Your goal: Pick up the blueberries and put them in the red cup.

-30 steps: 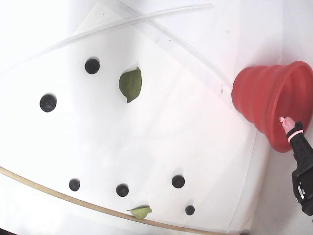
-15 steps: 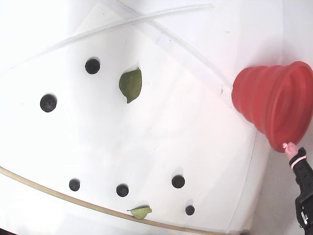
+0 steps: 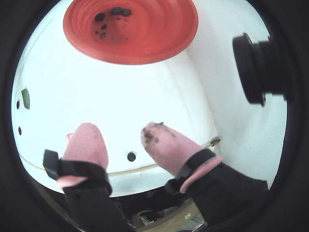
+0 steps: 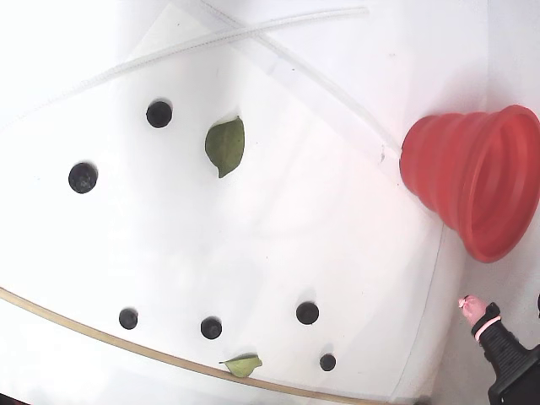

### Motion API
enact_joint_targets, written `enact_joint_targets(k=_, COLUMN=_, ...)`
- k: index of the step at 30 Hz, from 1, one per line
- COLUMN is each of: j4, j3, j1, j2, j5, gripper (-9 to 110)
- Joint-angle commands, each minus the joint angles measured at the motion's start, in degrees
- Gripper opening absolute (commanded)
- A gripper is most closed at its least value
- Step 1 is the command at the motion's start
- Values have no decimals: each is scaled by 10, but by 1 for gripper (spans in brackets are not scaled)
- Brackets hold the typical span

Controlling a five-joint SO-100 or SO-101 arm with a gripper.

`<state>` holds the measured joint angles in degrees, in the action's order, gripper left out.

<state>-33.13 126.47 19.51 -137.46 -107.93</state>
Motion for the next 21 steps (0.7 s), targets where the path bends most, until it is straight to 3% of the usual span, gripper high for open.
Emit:
enact_joint_targets(k=1, j4=-11, j3=-10, j1=10, j2=-56, j5=4, gripper=16)
enact_joint_targets(k=21, j4=-34, j3=89, j1=54, j2=-87, j5=1, gripper=16)
